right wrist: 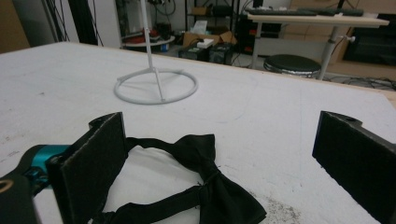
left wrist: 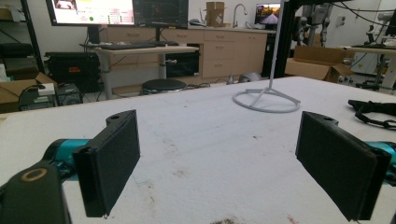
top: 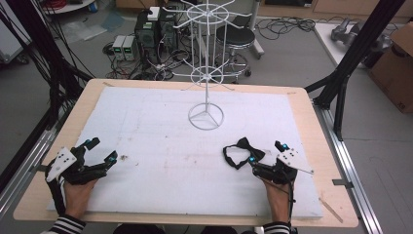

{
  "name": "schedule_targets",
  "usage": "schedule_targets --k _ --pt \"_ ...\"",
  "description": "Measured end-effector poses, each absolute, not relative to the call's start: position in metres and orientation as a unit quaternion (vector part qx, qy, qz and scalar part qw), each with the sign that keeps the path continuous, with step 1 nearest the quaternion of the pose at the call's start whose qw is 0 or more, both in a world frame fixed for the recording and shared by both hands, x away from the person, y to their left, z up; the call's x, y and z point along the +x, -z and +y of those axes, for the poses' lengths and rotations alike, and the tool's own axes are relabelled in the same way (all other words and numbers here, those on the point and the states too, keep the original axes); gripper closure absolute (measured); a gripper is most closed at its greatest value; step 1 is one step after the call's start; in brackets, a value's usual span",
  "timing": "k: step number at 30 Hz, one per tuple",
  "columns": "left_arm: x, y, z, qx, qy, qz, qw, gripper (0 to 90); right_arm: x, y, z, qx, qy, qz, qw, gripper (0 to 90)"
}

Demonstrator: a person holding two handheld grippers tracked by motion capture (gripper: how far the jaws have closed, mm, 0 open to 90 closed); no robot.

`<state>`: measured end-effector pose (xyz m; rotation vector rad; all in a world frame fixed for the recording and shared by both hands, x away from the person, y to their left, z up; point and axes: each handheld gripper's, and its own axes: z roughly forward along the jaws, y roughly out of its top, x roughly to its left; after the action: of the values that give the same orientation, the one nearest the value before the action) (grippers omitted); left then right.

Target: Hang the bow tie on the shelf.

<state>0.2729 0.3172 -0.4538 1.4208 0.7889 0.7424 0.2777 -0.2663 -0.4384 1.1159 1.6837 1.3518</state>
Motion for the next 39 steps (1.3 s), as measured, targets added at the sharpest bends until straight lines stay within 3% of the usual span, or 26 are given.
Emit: schedule_targets --k 11,20,22,35,37,39 --pt "0.273 0.454 0.317 0.619 -0.323 0.344 0.627 14.1 0.297 0.416 -0.260 0.425 -0.468 0.697 0.338 2.2" --pt "0.273 0.454 0.317 0.619 -0.322 0.345 0.628 14.1 0.317 0.406 -0.253 0.412 -0.419 0.759 0.280 4.7" --pt "0.273 0.454 0.317 0.618 -0.322 0.345 0.628 14.1 0.325 0.404 -0.253 0.423 -0.402 0.773 0.247 4.7" --pt "0.273 0.454 0.317 0.618 -0.321 0.346 0.629 14.2 0.351 0.397 -0.253 0.437 -0.329 0.809 0.212 8.3" --pt "0.273 0.454 0.317 0.619 -0.322 0.345 0.628 14.3 0.353 0.397 -0.254 0.435 -0.325 0.815 0.205 19.3" --pt "0.273 0.454 0.317 0.618 -0.321 0.346 0.629 14.3 0.355 0.398 -0.254 0.438 -0.325 0.815 0.196 19.6"
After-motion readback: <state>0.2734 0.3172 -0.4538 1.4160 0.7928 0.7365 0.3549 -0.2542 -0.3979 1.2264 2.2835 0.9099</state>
